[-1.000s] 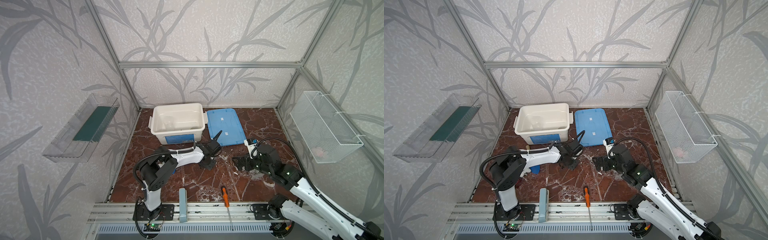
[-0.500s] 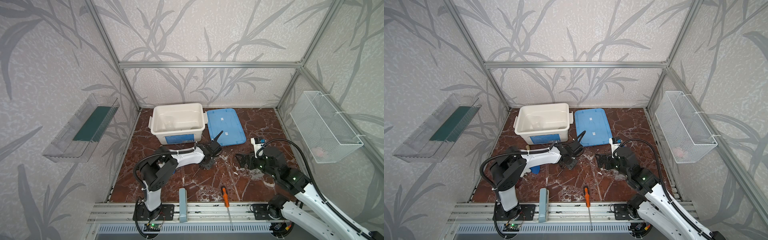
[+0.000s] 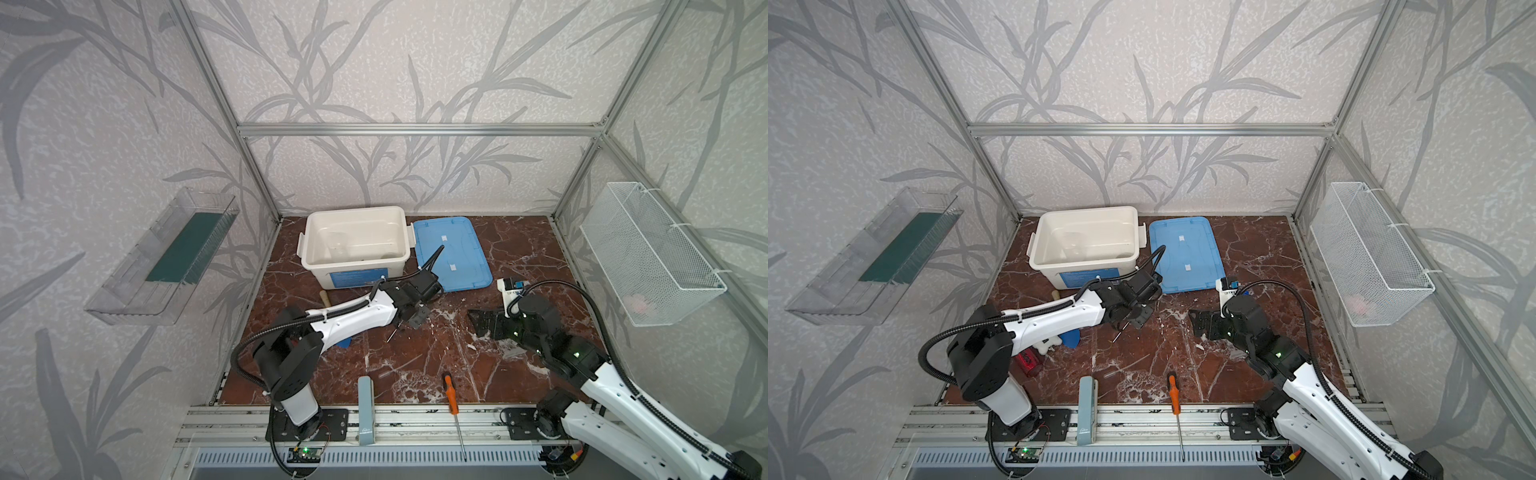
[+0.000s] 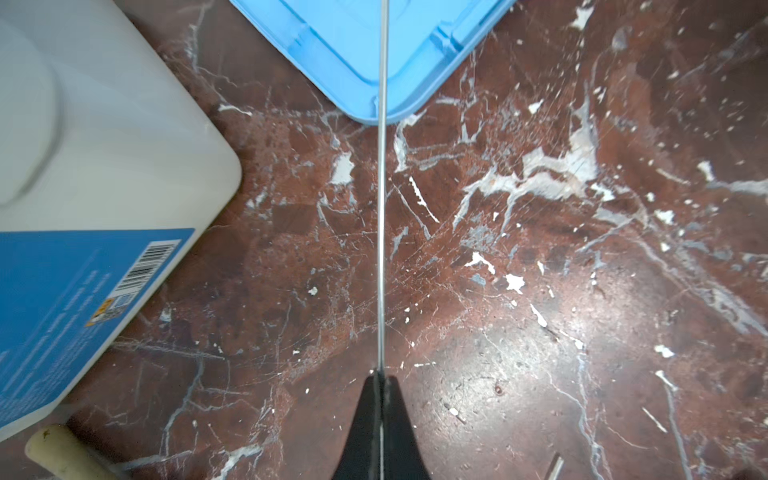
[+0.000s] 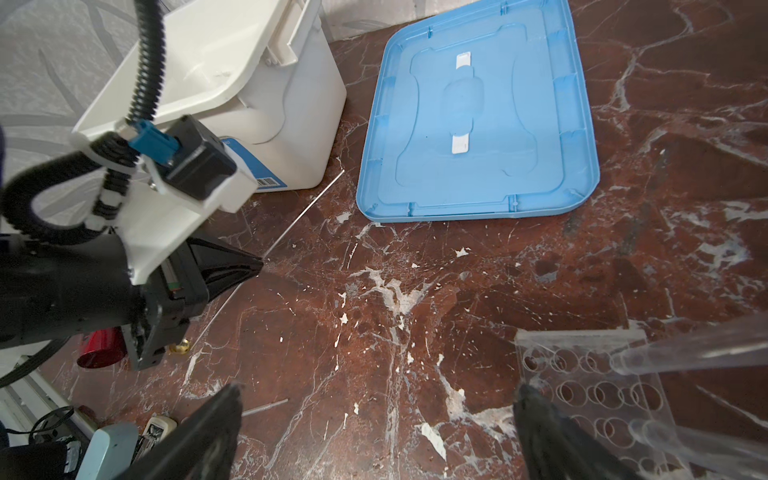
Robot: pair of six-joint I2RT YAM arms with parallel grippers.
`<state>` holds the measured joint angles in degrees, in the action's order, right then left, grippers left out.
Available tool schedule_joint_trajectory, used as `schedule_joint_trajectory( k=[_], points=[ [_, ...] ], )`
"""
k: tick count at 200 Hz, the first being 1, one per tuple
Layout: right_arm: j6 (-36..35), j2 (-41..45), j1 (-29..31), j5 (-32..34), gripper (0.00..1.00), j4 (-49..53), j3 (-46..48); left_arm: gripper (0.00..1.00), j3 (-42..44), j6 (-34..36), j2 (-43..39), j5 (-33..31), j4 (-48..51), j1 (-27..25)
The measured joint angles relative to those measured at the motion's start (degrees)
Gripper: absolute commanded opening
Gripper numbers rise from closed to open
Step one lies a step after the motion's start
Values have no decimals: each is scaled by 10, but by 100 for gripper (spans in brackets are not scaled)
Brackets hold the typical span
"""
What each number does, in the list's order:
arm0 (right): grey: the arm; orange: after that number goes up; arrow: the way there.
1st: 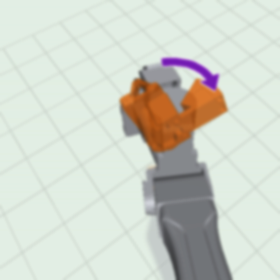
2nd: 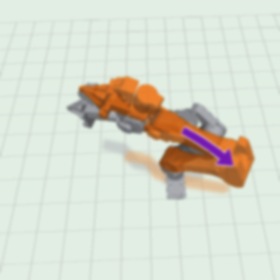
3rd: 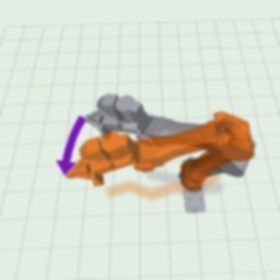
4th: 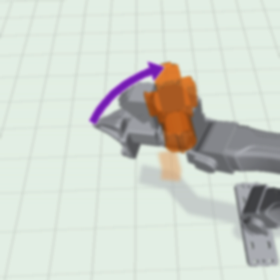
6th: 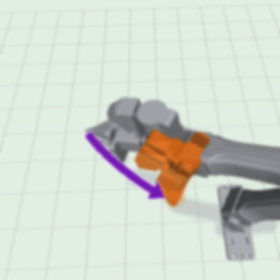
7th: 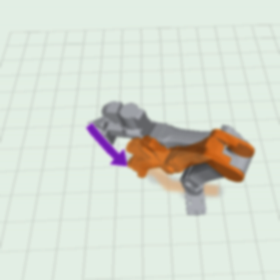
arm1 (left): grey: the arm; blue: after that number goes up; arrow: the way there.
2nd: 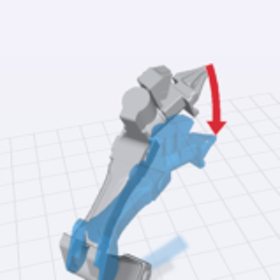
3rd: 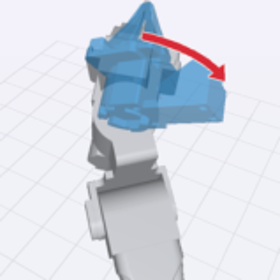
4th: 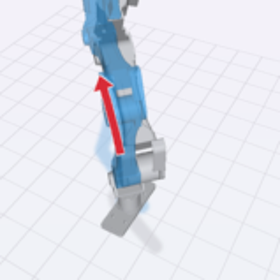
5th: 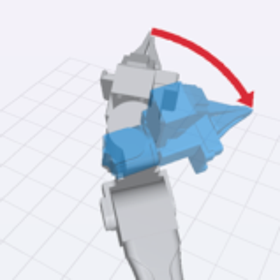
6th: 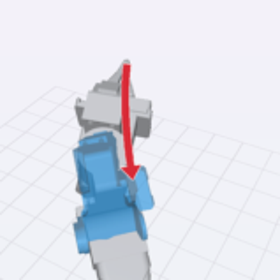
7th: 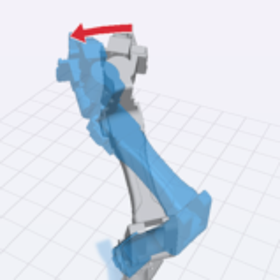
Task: Organize the chemistry lab equipment
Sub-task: 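Close the left gripper on the metal rod and lift it, then lower the rod into the white bin while the right gripper nears the lid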
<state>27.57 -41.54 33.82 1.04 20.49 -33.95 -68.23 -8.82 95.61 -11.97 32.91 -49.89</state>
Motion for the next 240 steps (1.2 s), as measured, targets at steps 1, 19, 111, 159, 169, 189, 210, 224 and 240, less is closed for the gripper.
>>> schedule_joint_trajectory(
  k=[1,19,111,159,169,189,210,224,240],
  points=[
    [0,0,0,0,100,0,0,0,0,0,-1,0,0,0],
    [0,0,0,0,99,-7,0,0,0,-9,-9,0,0,0],
    [-4,-45,0,-13,99,-43,-40,0,-9,-56,-150,27,2,21],
    [-23,-108,0,-42,100,-88,-102,0,-137,32,-160,25,58,103],
    [-25,-120,0,-46,99,-100,-110,0,-168,68,-154,46,75,134],
    [-27,-143,-1,-56,100,-114,-124,0,-219,157,-136,59,100,193],
    [-28,-165,-2,-66,99,-126,-138,0,-252,248,-114,71,123,234],
    [-30,-173,-3,-71,99,-134,-141,0,-261,315,-101,91,131,254],
    [-29,-177,-6,-77,99,-139,-141,0,-261,394,-85,113,138,272]
  ],
)
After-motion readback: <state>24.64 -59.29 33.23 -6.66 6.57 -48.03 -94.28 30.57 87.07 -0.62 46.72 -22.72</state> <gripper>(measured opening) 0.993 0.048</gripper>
